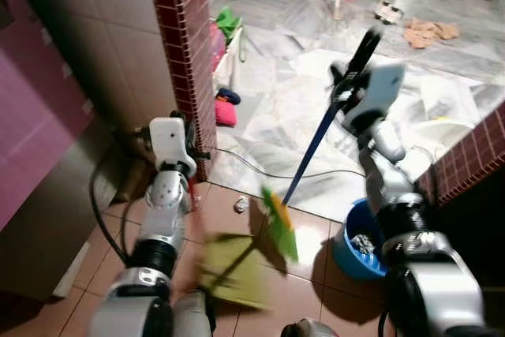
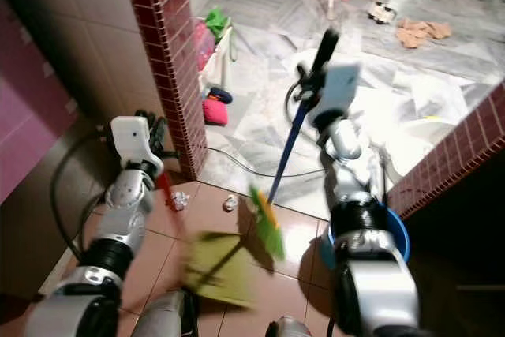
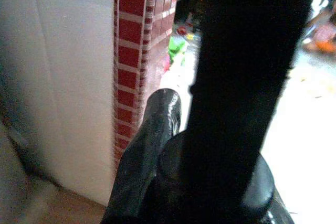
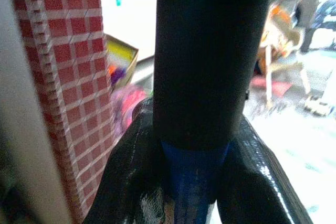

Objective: Sweep floor

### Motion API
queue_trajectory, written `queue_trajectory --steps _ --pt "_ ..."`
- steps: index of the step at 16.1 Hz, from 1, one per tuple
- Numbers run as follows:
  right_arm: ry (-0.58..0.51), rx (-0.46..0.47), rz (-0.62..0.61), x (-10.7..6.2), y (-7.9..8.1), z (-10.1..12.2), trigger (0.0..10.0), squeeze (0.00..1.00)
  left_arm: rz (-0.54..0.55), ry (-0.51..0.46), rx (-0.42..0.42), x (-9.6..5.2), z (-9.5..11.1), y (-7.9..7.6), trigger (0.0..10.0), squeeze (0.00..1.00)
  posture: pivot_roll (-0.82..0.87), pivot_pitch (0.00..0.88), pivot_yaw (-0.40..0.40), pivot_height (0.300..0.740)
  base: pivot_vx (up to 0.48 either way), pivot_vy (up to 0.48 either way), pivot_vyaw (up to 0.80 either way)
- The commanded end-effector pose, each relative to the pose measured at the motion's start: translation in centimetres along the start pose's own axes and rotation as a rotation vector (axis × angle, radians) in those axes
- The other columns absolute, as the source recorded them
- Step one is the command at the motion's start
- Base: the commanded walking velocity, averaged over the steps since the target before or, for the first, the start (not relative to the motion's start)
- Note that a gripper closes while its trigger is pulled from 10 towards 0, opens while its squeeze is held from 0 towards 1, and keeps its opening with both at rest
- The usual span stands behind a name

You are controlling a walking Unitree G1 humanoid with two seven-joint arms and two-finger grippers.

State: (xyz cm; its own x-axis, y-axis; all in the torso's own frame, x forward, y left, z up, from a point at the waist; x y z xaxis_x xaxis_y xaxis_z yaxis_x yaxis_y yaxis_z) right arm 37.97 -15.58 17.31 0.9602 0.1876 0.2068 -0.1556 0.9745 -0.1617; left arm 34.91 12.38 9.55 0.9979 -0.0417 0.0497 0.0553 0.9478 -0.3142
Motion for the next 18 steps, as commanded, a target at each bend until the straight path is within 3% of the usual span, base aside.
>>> queue_trajectory --steps 1,4,13,14,15,17,18 --pt "0.003 -0.039 -0.01 -0.1 -0.3 0.0 10.0 0.0 -0.016 0.009 -0.064 0.0 -0.2 -0.5 10.0 0.0 -0.01 0.073 -0.053 0.74 0.0 0.0 0.0" --pt "0.025 -0.092 -0.04 -0.4 0.0 -1.1 10.0 0.0 -0.031 0.005 -0.101 0.0 -0.2 -0.6 10.0 0.0 -0.01 0.074 -0.054 0.74 0.0 0.0 0.0" --pt "0.025 -0.095 -0.045 -0.5 0.0 -1.1 10.0 0.0 -0.044 0.007 -0.122 0.0 -0.3 -0.5 10.0 0.0 -0.01 0.074 -0.054 0.74 0.0 0.0 0.0" --pt "0.168 -0.131 -0.036 -3.0 1.1 -5.0 10.0 0.0 -0.151 -0.033 -0.154 -0.8 1.9 -0.6 10.0 0.0 -0.01 0.059 -0.038 0.74 0.0 0.0 0.0" --pt "0.25 -0.126 -0.04 -4.4 1.6 -7.0 10.0 0.0 -0.258 -0.037 -0.135 -1.7 3.2 -1.1 10.0 0.0 -0.01 0.059 -0.038 0.74 0.0 0.0 0.0" --pt "0.254 -0.156 -0.092 -4.5 1.2 -7.0 10.0 0.0 -0.263 0.005 0.028 -2.1 2.7 -0.6 10.0 0.0 -0.01 0.055 -0.037 0.74 0.0 0.0 0.0" --pt "0.257 -0.15 -0.103 -4.5 1.2 -7.0 10.0 0.0 -0.25 0.007 0.028 -2.2 2.6 -0.4 10.0 0.0 0.0 0.055 -0.038 0.74 0.0 0.0 0.0"
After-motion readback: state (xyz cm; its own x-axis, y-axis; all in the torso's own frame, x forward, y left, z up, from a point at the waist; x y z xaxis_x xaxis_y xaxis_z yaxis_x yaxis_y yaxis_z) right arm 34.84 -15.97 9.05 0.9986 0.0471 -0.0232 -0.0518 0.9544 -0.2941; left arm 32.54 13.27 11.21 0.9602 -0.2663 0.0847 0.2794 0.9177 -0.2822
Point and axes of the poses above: a point about 5 cm out from each wrist's last joint towards the gripper, its own x axis pointing out of the wrist towards the gripper, its own z axis along the axis of the wrist's last joint, y = z × x, the point moved 1 cm from there along x, pointing out of the wrist towards the gripper, and after that the axes turned 9 degrees about -x, right-handed, at the moved point
